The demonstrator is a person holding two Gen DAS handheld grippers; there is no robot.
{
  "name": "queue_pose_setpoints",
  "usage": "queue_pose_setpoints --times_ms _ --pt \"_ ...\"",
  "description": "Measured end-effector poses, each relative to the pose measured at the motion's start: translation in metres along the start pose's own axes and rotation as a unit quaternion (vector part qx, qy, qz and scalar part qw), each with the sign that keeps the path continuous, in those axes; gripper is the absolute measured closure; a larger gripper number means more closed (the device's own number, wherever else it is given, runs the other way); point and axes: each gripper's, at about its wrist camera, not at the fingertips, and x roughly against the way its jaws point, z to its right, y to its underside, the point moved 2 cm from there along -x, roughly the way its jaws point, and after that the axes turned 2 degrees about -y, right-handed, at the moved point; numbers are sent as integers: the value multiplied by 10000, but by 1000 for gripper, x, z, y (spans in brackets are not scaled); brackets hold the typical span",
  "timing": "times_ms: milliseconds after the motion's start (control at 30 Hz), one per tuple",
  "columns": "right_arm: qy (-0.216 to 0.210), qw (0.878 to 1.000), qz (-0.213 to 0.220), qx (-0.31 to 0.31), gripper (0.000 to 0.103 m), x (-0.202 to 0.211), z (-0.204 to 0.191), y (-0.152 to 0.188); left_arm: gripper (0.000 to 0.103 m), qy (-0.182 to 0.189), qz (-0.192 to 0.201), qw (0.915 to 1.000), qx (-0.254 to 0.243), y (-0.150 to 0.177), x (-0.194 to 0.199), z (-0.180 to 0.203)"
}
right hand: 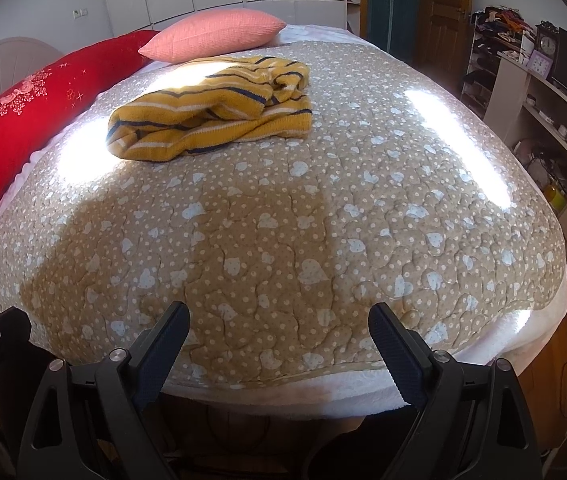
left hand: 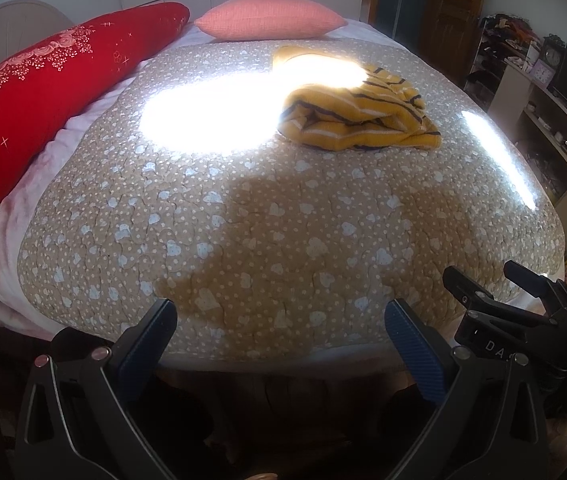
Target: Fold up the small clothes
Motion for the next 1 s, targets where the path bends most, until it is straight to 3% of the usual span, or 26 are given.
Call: queue_pose_setpoints --times_ms 733,1000 --pt "-11 9999 -37 97 9 -2 -6 4 0 76 -98 9999 65 1 -5 -3" --pt "107 9993 66 364 9 -5 -10 -12 0 -88 288 9995 -122 -28 -11 -13"
